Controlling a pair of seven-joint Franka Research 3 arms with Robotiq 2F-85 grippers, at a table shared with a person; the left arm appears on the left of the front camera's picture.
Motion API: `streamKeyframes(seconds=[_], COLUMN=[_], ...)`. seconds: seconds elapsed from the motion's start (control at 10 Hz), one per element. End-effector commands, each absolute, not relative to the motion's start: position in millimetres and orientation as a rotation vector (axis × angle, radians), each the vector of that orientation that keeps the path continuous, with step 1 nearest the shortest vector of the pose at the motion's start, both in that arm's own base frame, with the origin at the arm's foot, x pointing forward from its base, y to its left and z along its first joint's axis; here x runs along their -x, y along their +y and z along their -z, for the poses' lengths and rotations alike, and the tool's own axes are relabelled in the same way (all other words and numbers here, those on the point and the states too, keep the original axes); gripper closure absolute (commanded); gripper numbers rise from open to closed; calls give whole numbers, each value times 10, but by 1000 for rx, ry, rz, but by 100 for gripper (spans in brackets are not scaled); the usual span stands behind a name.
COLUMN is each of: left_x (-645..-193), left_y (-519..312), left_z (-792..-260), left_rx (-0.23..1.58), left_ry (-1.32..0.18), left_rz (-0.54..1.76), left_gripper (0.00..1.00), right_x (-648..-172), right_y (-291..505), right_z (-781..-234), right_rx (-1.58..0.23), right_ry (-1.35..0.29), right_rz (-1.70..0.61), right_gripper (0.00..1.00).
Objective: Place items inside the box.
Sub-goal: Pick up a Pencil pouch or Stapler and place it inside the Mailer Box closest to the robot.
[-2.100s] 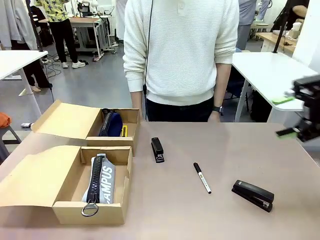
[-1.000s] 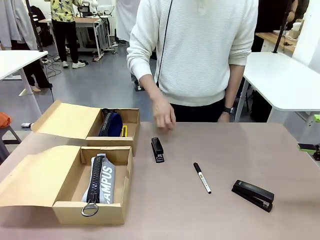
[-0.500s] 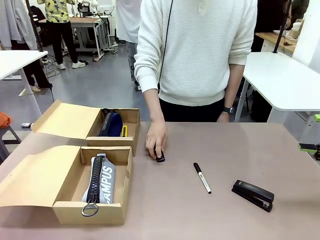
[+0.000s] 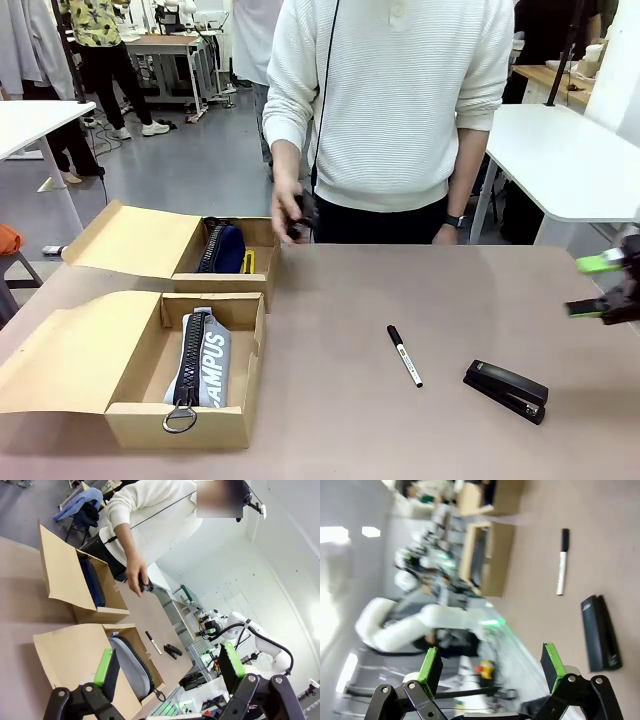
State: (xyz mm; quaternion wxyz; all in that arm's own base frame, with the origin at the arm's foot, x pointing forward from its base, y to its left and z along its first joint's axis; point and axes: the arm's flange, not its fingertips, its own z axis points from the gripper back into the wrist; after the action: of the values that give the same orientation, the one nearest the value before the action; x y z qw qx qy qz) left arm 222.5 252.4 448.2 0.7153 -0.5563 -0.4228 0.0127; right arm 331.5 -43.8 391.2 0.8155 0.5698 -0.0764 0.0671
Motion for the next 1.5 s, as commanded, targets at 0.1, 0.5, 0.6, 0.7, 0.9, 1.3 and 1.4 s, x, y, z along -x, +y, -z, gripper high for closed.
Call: streamKeyframes(seconds=[0.1, 0.5, 0.6, 0.7, 0.9, 1.3, 1.4], left_x=[-2233, -2233, -2233, -2233, -2233, -2233, -2233], left_y=[2518, 2518, 2518, 2518, 2518, 2518, 2518], left_z=[-4508, -4508, -4508, -4508, -4508, -4508, -4508], left_rx=[1239, 1239, 1239, 1239, 1239, 1239, 1239], left_ry=[-967, -967, -967, -967, -967, -967, -967], left_rz=[-13, -13, -13, -13, -13, -13, -13], left_gripper=[0, 0, 0, 0, 0, 0, 0], right_x=[-3154, -3534, -3522, -3473, -3361, -3276, -3270], right_y=[377, 449, 556, 616, 685, 892, 962], right_z=[-3576, -3862, -3705, -3487, -3208, -2976, -2898], right_rx=[-644, -645, -482, -402, -326, -206, -192], right_ry=[-351, -348, -265, -158, -84, -16, 32], right_rz=[-429, -732, -873, -928, -929, -833, -849], right_gripper=[0, 0, 0, 0, 0, 0, 0])
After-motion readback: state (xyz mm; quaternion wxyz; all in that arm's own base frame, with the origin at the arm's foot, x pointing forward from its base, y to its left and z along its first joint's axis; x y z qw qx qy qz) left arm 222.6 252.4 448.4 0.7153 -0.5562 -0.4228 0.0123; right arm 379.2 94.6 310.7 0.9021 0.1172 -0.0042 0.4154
